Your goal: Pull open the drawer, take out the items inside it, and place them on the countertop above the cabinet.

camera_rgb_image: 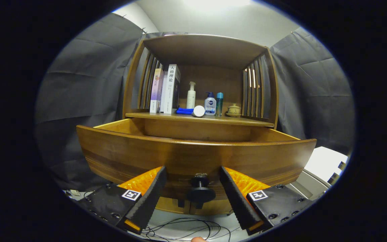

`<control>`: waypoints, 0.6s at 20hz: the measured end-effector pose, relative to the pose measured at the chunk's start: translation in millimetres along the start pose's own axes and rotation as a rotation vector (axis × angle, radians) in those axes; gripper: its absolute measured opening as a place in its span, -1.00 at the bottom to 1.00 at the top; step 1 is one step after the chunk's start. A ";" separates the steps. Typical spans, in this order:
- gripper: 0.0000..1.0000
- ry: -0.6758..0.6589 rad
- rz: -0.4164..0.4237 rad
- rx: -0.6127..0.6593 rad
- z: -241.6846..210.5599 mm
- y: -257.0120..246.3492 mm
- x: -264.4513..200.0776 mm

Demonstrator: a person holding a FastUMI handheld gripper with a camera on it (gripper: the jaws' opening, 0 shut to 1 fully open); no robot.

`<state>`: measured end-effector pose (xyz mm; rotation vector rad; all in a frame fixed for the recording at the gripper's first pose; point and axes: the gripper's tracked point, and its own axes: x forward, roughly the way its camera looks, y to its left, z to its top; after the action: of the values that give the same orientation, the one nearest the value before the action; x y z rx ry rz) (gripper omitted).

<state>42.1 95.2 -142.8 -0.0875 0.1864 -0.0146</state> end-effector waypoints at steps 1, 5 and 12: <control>1.00 -0.014 -0.002 0.007 3.6 1.3 7.1; 1.00 -0.018 -0.004 0.046 19.0 1.1 47.8; 1.00 -0.004 -0.028 0.057 26.9 4.6 107.6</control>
<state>152.8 99.7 -136.8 -0.0329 0.1806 -0.0476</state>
